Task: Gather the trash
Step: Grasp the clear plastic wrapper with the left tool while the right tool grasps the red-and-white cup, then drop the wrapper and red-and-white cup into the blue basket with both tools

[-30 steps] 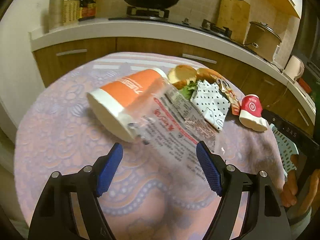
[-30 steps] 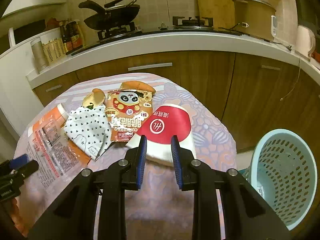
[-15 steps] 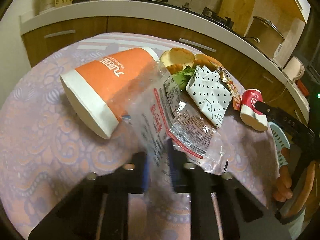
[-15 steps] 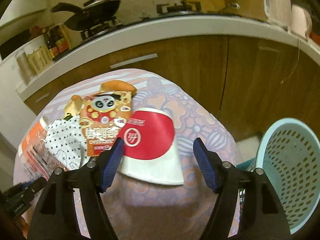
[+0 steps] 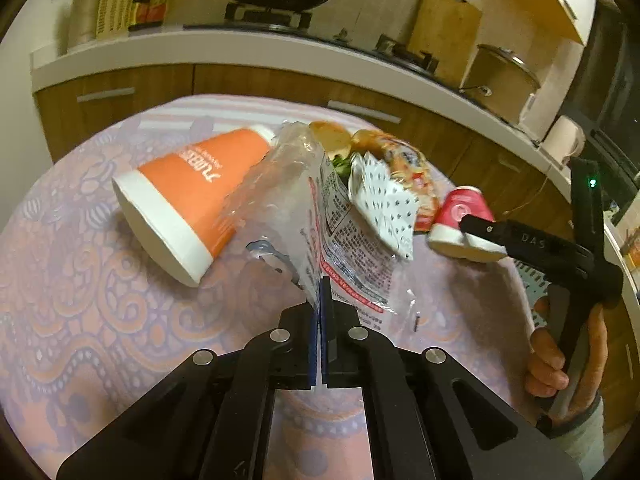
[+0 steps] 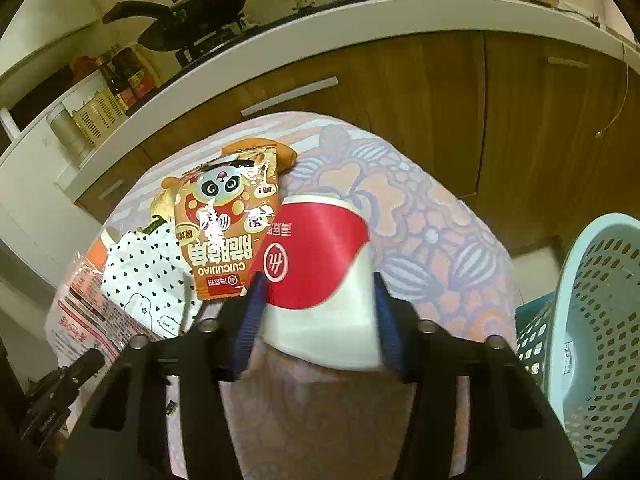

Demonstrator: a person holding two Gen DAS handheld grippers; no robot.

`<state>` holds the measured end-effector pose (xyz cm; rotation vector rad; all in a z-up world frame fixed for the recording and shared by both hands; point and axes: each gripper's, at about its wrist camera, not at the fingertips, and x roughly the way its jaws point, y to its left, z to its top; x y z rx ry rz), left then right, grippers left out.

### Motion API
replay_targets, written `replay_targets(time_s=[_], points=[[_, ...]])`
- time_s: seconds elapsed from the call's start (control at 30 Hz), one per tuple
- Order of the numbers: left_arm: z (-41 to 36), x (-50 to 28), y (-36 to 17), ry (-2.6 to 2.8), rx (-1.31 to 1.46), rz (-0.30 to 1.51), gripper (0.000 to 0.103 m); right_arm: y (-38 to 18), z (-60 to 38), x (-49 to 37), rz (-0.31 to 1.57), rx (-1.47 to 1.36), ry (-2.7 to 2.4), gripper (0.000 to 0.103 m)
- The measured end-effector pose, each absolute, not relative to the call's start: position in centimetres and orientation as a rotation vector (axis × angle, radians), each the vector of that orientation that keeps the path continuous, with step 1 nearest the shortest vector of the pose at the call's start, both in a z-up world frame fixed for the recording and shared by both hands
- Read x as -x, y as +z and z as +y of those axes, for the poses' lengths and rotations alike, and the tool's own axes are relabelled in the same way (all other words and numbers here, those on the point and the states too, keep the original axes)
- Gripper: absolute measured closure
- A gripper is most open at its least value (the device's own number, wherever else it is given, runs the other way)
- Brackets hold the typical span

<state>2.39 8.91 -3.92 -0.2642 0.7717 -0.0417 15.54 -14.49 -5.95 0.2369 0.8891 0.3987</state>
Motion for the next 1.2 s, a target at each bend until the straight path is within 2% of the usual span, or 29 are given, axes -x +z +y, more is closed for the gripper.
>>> replay_targets(time_s=[0.1, 0.57, 0.87, 1.2], points=[[8.5, -1.7, -2.9, -0.062, 0.256, 0.737, 0.103, -5.1, -14.8, -14.3, 0.856, -0.248, 0.419, 0.071], [5.4, 1.1, 3.2, -0.158, 0.201, 0.573, 0.103, 1.4, -17.7, -7.6, 0.639, -0.185, 0.34, 0.072], [-1.0, -0.9, 6.2, -0.28, 0.101, 0.528, 0.103, 3.0, -24.4, -6.2, 0.589, -0.218, 0.222, 0.072], [-10.0, -5.1, 6.0, -0.435, 0.009, 0.564, 0.103, 2.0, -33.2, -4.4, 0.574, -0.256, 0.019, 0.072]])
